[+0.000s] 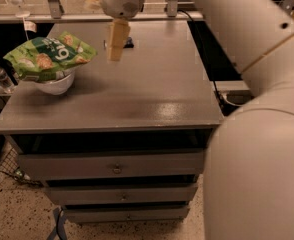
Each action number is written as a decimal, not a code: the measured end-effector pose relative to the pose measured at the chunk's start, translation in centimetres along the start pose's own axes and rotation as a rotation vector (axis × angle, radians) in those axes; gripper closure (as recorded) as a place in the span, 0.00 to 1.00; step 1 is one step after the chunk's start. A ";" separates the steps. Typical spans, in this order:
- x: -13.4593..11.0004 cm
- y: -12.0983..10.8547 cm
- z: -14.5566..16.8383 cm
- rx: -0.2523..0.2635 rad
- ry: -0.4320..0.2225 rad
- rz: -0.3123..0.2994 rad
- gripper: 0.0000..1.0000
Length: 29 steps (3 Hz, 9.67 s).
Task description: Pick green rice chip bag from white bowl and place on counter
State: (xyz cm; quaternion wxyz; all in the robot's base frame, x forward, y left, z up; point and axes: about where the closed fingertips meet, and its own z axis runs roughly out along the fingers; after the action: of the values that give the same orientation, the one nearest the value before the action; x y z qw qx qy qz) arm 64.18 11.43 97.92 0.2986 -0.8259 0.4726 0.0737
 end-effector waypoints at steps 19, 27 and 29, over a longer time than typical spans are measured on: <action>11.2 -3.7 1.8 -0.119 0.342 0.080 1.00; 15.0 -4.5 2.0 -0.033 0.368 0.166 0.00; 18.7 -1.8 -2.6 0.010 0.422 0.288 0.00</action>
Offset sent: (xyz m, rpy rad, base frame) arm 0.0011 0.1060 0.0122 -0.2894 -0.1776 0.2407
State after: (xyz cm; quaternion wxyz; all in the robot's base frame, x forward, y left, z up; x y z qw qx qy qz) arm 75.35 -3.15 93.28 0.1838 -0.7457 0.6375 -0.0606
